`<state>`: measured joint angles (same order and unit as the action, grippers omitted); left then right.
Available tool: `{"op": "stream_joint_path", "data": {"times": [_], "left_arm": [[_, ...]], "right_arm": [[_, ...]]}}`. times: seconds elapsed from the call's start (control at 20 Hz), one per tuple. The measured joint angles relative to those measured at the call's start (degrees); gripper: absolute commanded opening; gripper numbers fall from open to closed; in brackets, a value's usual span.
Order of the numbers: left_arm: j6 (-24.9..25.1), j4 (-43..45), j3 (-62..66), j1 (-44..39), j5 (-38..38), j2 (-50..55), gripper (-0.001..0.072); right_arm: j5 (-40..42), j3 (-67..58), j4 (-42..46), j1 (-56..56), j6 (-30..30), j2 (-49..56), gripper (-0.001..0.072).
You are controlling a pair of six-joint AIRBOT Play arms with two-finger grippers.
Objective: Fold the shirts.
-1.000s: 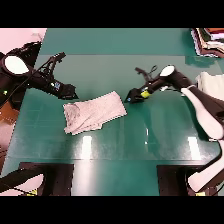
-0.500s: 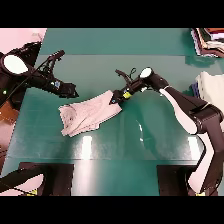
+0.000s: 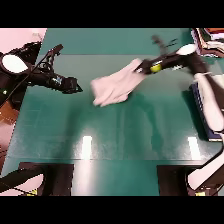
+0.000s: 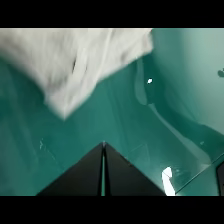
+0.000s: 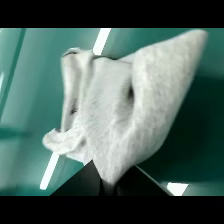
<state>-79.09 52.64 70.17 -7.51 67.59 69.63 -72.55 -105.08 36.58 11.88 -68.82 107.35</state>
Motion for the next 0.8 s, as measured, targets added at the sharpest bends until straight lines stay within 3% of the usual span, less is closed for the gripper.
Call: {"op": "stream_joint_path", "data": {"times": [0.45,0.8], "left_arm": [[-0.52,-2.80,0.00,0.02,-8.83,0.09,0.0021],[-1.84,-3.69,0.00,0.00,-10.62,0.11,0.0021]], "right_arm": [[5.22,-0.22,3.76,-32.09,-1.60,-10.01,0.0012],[8.15,-0.74,3.30,-40.19,-1.62,-9.60,0.0012]]}}
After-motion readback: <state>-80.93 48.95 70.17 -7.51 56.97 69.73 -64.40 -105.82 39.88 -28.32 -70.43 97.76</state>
